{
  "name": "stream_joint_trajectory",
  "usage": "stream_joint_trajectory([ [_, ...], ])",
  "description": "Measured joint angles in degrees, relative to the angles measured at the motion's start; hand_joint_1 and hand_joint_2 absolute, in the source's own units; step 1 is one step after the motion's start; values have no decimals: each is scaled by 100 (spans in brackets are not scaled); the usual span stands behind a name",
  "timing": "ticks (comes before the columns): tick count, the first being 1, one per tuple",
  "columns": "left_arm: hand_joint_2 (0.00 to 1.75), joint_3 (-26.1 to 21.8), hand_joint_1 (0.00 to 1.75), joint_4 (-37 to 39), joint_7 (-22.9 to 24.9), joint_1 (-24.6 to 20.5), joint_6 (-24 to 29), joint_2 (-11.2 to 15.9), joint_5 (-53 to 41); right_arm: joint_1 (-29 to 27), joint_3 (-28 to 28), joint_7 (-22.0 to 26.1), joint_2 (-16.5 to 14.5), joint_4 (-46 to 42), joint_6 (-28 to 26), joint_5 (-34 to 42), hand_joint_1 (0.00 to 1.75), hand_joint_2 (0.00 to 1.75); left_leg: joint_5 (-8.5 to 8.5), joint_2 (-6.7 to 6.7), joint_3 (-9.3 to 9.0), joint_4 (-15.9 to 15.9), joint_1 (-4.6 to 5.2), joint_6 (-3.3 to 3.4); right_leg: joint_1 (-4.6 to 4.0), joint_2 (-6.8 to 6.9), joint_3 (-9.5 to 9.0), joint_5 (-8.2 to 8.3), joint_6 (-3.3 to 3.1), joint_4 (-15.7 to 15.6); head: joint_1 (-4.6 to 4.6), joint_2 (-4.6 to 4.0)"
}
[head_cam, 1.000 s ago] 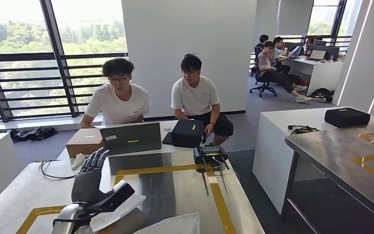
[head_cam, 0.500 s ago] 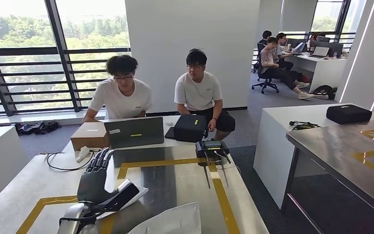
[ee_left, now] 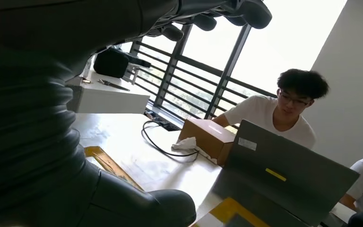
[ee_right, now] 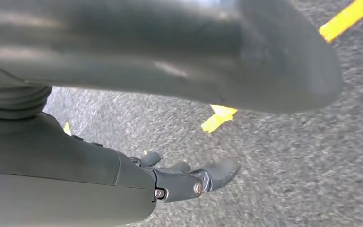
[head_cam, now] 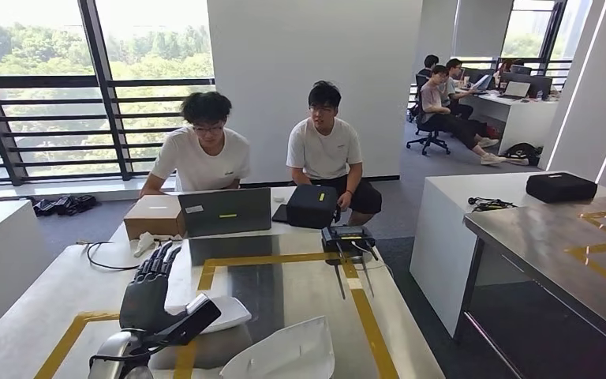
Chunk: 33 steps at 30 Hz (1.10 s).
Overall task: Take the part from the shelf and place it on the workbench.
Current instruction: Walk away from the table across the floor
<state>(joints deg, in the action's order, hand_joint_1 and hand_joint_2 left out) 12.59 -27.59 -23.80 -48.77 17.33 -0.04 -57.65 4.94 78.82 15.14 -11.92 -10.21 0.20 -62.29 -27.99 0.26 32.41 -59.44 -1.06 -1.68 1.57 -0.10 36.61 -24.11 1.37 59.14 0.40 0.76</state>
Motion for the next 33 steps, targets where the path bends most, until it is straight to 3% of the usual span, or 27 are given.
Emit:
stream_joint_trajectory([
  [2,175,-1,0,-5,-3,0,0,-1,2,-5,0,-1,-1,0,0,-1,0,0,72,-7,71,10,-2,123,15,1,101,-194,50,201,4,-1],
  [4,175,-1,0,-10,-15,3,3,-2,3,1,0,1,0,0,0,-1,0,0,150,-13,164,15,11,216,2,1,336,-663,69,838,11,-2],
  [6,175,-1,0,-10,-30,23,9,-2,4,3,0,3,1,0,0,1,0,0,228,-14,271,10,43,258,-22,1,548,-1016,61,1543,14,-2],
  [7,175,-1,0,-10,-34,38,12,-2,4,2,0,4,1,0,-1,3,0,0,268,-15,323,5,60,264,-37,1,532,-1031,42,1665,14,-2],
  [8,175,-1,0,-10,-38,50,13,-2,4,1,0,7,1,0,-2,5,0,0,305,-14,370,1,76,266,-53,0,405,-942,13,1568,14,-2],
  [11,175,-1,0,-29,-39,57,15,-9,2,16,0,21,4,-2,-12,15,0,0,409,-15,471,-8,108,237,-124,1,-368,-610,-118,437,11,-2],
  [13,175,-2,0,-45,-40,49,15,-26,-8,22,0,28,6,-2,-20,25,0,0,480,-18,493,0,112,177,-172,-2,-600,-589,-177,26,7,-2],
  [16,175,-1,0,-47,-40,40,15,-47,-30,20,0,30,-1,-2,-26,46,0,0,536,-14,531,15,114,68,-161,6,-557,-472,-255,-49,3,-2],
  [18,175,0,0,-43,-39,22,15,-40,-44,22,0,28,-9,-2,-30,56,0,0,232,-5,644,-261,110,9,-120,24,-481,-348,-320,-101,-15,-2],
  [20,175,0,0,-30,-40,4,8,-40,-55,23,0,20,-12,-2,-33,59,0,0,-279,-3,810,-909,86,-37,-117,29,-360,-243,-353,-103,-33,-2],
  [21,175,0,0,-19,-41,1,4,-43,-60,22,0,15,-12,-2,-33,59,0,0,-435,-4,862,-1219,77,-57,-117,29,-290,-191,-353,-98,-36,-2],
  [22,175,0,0,-7,-42,0,0,-45,-63,21,0,11,-12,-2,-33,59,0,0,-474,-4,853,-1402,73,-69,-117,29,-218,-140,-349,-90,-38,-2],
  [23,175,0,0,2,-44,-3,-2,-49,-66,21,0,10,-12,-2,-33,58,0,0,-403,-5,762,-1406,71,-72,-117,28,-142,-91,-342,-76,-40,-2],
  [25,175,0,0,6,-51,-25,-2,-60,-68,21,0,10,-12,-2,-31,54,0,0,-166,-6,323,-876,71,-45,-116,27,2,0,-313,-33,-44,-2],
  [27,175,0,0,-6,-60,-58,-2,-78,-68,21,0,11,-13,-2,-25,46,0,0,-151,-5,-143,-191,99,18,-119,29,102,81,-258,0,-44,-2],
  [28,175,0,0,-10,-64,-72,-1,-86,-68,21,0,12,-14,-2,-22,44,0,0,-199,-3,-246,3,117,57,-116,29,121,120,-223,3,-45,-2],
  [31,175,0,0,-7,-73,-97,-1,-106,-68,12,0,12,-14,-2,-19,37,0,0,-116,-17,-208,109,138,191,-101,16,146,210,-109,-19,-49,-2],
  [33,175,0,0,-5,-79,-114,1,-124,-65,1,0,10,-15,-2,-16,16,0,0,17,-38,-138,153,111,286,-95,1,250,-62,-41,201,-41,-2],
])
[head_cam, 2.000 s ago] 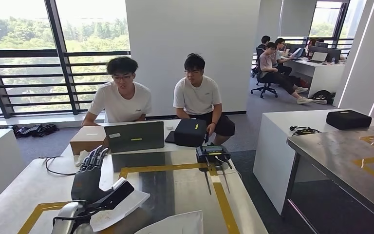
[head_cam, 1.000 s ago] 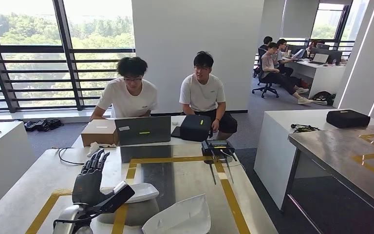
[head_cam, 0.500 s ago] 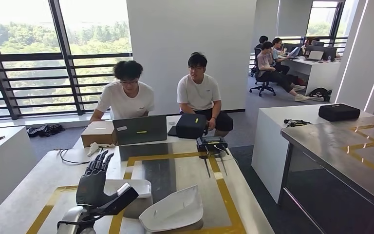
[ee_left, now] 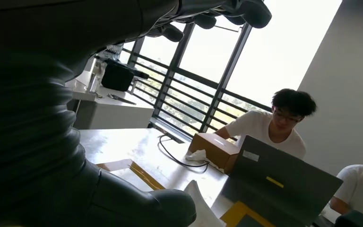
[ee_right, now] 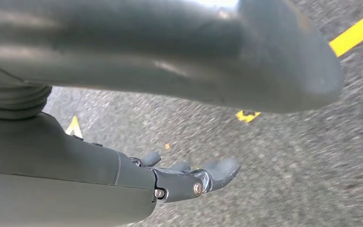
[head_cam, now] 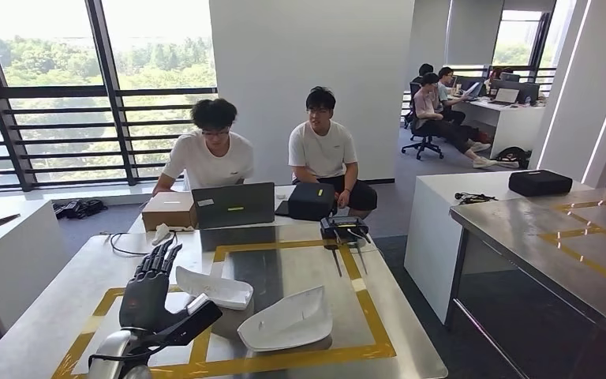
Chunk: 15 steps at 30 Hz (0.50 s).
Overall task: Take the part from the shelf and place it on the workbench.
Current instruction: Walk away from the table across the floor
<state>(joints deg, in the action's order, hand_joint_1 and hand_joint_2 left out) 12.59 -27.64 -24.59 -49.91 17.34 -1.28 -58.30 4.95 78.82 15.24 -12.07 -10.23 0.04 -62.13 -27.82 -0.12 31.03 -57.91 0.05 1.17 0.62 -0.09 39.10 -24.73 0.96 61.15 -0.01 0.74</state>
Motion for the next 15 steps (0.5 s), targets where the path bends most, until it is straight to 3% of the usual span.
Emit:
stream_joint_trajectory([
  [3,175,0,0,-5,-34,45,12,5,22,1,-2,13,11,0,14,-39,0,0,188,-6,210,-3,-12,41,20,-4,281,-747,72,994,14,0],
  [4,175,0,0,-5,-50,85,20,24,39,-1,-3,21,15,0,22,-56,0,0,244,-8,289,-12,-14,33,25,-4,308,-831,88,1255,15,0],
  [5,175,0,0,-7,-66,132,33,52,66,-4,-6,31,17,0,37,-81,0,0,297,-10,369,-25,-17,20,30,-3,247,-795,98,1340,16,0],
  [7,175,0,0,-24,-104,220,66,135,126,-9,-14,48,22,0,74,-129,0,0,390,-16,519,-67,-31,-26,45,-2,-177,-535,102,903,16,0],
  [9,175,0,0,-68,-138,275,98,226,172,-8,-29,64,30,0,107,-157,0,0,468,-19,636,-112,-31,-97,33,-17,-675,-478,62,177,13,0],
  [10,175,0,0,-86,-151,288,109,264,185,-12,-40,73,34,0,116,-163,0,0,504,-19,670,-127,-28,-136,20,-27,-802,-515,20,-51,9,0],
  [13,175,0,0,-108,-188,324,125,365,227,-27,-66,86,39,0,134,-183,0,0,618,-5,704,-103,-30,-251,-1,-31,-771,-487,-146,-159,-3,0],
  [14,175,0,0,-109,-210,342,126,408,252,-24,-76,86,39,0,143,-192,0,0,566,2,741,-137,-34,-284,5,-21,-737,-432,-198,-168,-9,0],
  [15,175,0,0,-109,-234,357,126,453,277,-20,-88,85,38,0,150,-198,0,0,409,7,803,-267,-39,-314,15,-11,-693,-369,-243,-184,-17,0],
])
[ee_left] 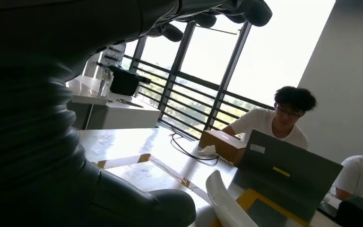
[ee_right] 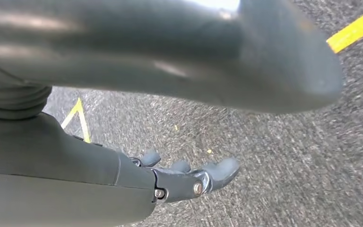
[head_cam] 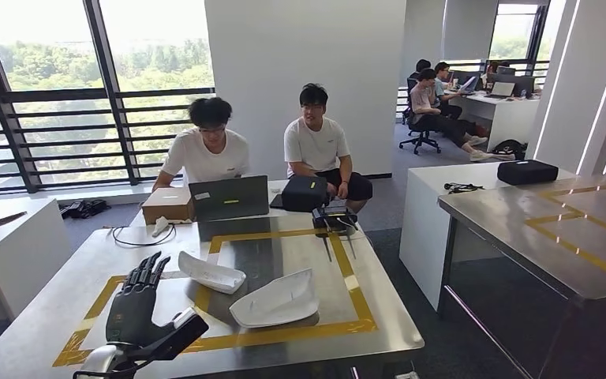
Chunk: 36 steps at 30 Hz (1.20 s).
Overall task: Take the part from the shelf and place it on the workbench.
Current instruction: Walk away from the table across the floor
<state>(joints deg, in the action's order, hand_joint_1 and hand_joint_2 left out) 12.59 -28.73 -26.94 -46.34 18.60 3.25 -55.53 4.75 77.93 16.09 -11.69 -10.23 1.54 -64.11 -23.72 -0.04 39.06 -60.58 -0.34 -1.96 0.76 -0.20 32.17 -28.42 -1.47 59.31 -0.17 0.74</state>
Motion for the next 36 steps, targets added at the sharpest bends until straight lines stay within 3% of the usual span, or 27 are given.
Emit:
stream_joint_trajectory([
  [3,175,0,0,4,-56,10,-8,97,55,-1,-22,-16,0,0,16,-5,0,0,-770,5,276,-966,-8,-63,-6,11,194,179,-66,-8,-21,0],
  [4,175,0,0,7,-61,8,-15,113,62,-3,-22,-24,1,0,18,-2,0,0,-893,5,316,-1263,-8,-70,-15,13,263,233,-70,-6,-24,0],
  [5,175,0,0,8,-63,1,-24,124,67,-3,-23,-30,1,0,19,5,0,0,-889,4,275,-1401,-6,-64,-25,15,334,288,-71,-4,-27,0],
  [6,175,0,0,8,-63,-16,-32,130,70,-1,-23,-33,1,0,19,15,0,0,-790,4,136,-1342,-4,-46,-36,16,404,344,-69,-2,-28,0],
  [7,175,0,0,4,-64,-45,-39,132,72,2,-23,-34,0,0,18,26,0,0,-653,5,-100,-1091,4,-13,-47,17,467,399,-63,0,-30,0],
  [9,175,0,0,-25,-63,-132,-55,128,76,10,-23,-27,-8,0,17,50,0,0,-581,0,-688,-295,41,84,-60,19,557,498,-37,5,-31,0],
  [11,175,0,0,-59,-60,-221,-63,119,78,16,-23,-8,-16,0,9,65,0,0,-646,-2,-979,185,89,153,-50,22,581,588,22,-6,-34,0],
  [14,175,0,0,-79,-46,-300,-71,79,75,13,-23,11,-15,0,-5,72,0,0,-528,-13,-955,292,89,246,-27,14,605,630,145,-19,-43,0],
  [16,175,0,0,-86,-42,-318,-72,32,68,10,-23,16,-17,0,-11,75,0,0,-389,-31,-883,339,50,322,-20,3,727,285,218,276,-34,0],
  [18,175,0,0,-87,-39,-315,-71,1,63,12,-23,15,-13,0,-17,79,0,0,-260,-33,-735,332,42,350,3,-1,946,-259,284,987,-22,0],
  [20,175,0,0,-86,-36,-292,-69,-16,63,12,-23,8,-4,0,-21,82,0,0,-164,-34,-597,320,33,334,23,0,1083,-495,333,1573,-19,0],
  [23,175,0,0,-86,-36,-276,-68,-21,63,11,-23,1,-3,0,-21,83,0,0,-125,-35,-539,313,26,321,31,1,1088,-473,351,1712,-17,0],
  [25,175,0,0,-85,-36,-257,-69,-21,65,11,-23,-10,-3,0,-23,82,0,0,-70,-38,-434,275,-1,281,54,4,786,-239,381,1360,-16,0],
  [27,175,0,0,-96,-41,-233,-63,-8,90,6,-23,-28,-4,0,-51,85,0,0,33,-36,-259,178,-20,163,66,-28,220,-75,326,563,-21,0],
  [28,175,0,0,-102,-45,-225,-60,-3,104,4,-23,-40,-4,0,-69,90,0,0,82,-31,-207,151,-22,99,58,-42,38,-78,269,268,-24,0],
  [29,175,0,0,-107,-49,-214,-56,6,117,1,-23,-54,-5,0,-83,101,0,0,129,-27,-169,140,-20,35,49,-56,-30,-102,184,110,-27,0],
  [31,175,1,0,-104,-51,-189,-55,24,131,8,-22,-91,-4,0,-77,144,0,0,22,-17,-92,58,-35,-33,55,-33,42,-12,62,81,-34,0],
  [32,175,2,0,-103,-51,-179,-56,37,137,11,-21,-104,-4,0,-64,173,0,0,-163,-14,-13,-122,-40,-55,61,-24,94,50,13,64,-40,0],
  [34,175,2,0,-101,-51,-164,-57,54,145,11,-12,-115,-3,0,-39,228,0,0,-674,-12,188,-771,-43,-81,45,-15,221,160,-39,61,-53,0],
  [35,175,2,0,-99,-51,-151,-57,56,147,9,-8,-114,-3,0,-31,245,0,0,-848,-11,263,-1112,-42,-85,29,-13,288,213,-49,63,-55,0],
  [36,175,2,0,-96,-54,-132,-57,57,148,9,-4,-113,-2,0,-25,262,0,0,-912,-11,273,-1337,-39,-76,11,-11,355,266,-57,65,-56,0],
])
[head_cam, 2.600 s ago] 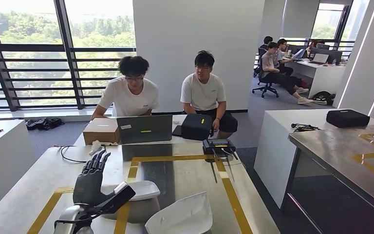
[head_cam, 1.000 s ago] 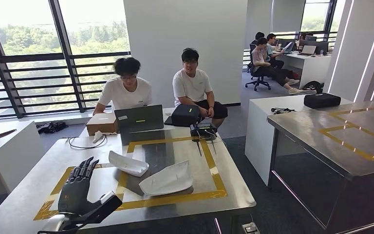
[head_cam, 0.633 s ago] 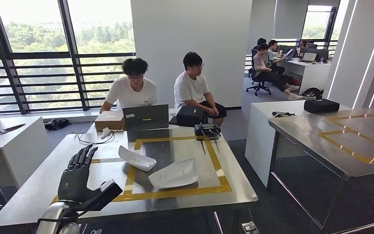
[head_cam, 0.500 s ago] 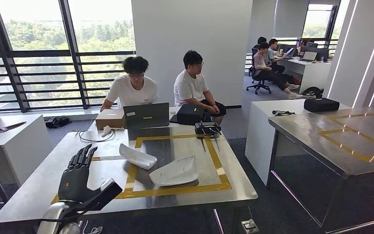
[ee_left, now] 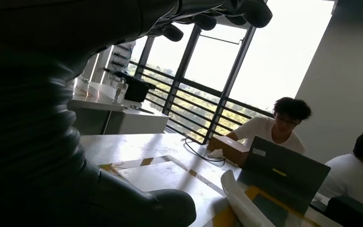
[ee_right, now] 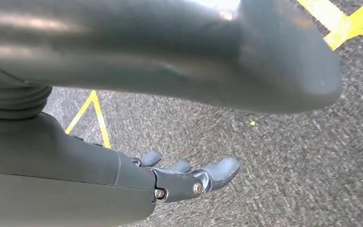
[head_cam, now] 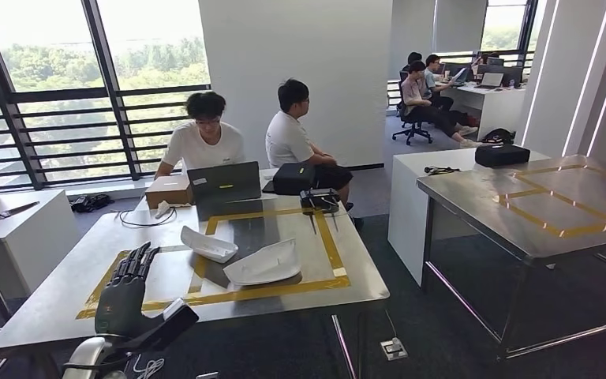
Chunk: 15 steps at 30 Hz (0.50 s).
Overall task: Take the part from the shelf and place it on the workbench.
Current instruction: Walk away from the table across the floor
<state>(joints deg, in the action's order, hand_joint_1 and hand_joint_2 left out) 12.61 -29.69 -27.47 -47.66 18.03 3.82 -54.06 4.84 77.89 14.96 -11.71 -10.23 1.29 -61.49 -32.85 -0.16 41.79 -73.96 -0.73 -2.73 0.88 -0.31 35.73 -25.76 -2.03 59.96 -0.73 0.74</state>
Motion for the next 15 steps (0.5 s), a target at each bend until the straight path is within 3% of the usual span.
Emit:
stream_joint_trajectory([
  [1,175,0,0,3,-4,17,-1,0,1,1,2,2,1,0,4,11,0,0,43,0,-76,-49,6,22,-19,1,68,53,-4,2,-2,0],
  [2,175,0,0,5,-8,28,-1,-1,2,1,3,4,1,0,10,21,0,0,162,1,-258,116,19,60,-39,1,132,107,-5,3,-2,0],
  [4,175,0,0,-13,-15,25,-2,0,3,5,4,9,-7,0,20,31,0,0,301,1,-822,864,68,184,-66,2,229,206,8,6,3,0],
  [6,175,0,0,-42,-22,7,-2,2,3,5,8,11,-18,0,27,31,0,0,277,-11,-1187,1424,132,263,-49,8,260,294,61,-8,8,0],
  [7,175,0,0,-52,-25,-3,-2,4,4,4,11,12,-22,0,29,31,0,0,253,-18,-1225,1522,159,286,-32,12,261,335,104,-26,10,0],
  [9,175,0,0,-53,-25,-21,-2,0,4,2,24,12,-16,0,32,32,0,0,370,-31,-1186,1597,169,335,-9,12,258,406,186,-67,2,0],
  [10,175,0,0,-53,-25,-27,-2,-9,4,3,30,11,-15,0,33,32,0,0,451,-37,-1175,1650,150,371,-14,9,288,350,218,-38,7,0],
  [11,175,0,0,-54,-25,-32,-3,-21,4,3,34,11,-15,1,35,33,0,0,543,-42,-1145,1703,125,399,-19,5,347,194,248,90,12,0],
  [13,175,0,0,-52,-25,-33,-4,-37,5,4,39,10,-7,1,35,33,0,0,699,-42,-1017,1739,96,425,-8,6,550,-335,304,685,30,0],
  [14,131,0,0,-50,-24,-25,-5,-40,5,4,41,11,1,1,33,33,0,0,759,-44,-928,1729,91,421,4,7,645,-552,337,1051,33,0],
  [15,87,0,0,-46,-22,-12,-13,-45,6,3,43,11,10,0,27,33,0,0,812,-45,-838,1711,85,411,13,9,689,-647,364,1329,36,0],
])
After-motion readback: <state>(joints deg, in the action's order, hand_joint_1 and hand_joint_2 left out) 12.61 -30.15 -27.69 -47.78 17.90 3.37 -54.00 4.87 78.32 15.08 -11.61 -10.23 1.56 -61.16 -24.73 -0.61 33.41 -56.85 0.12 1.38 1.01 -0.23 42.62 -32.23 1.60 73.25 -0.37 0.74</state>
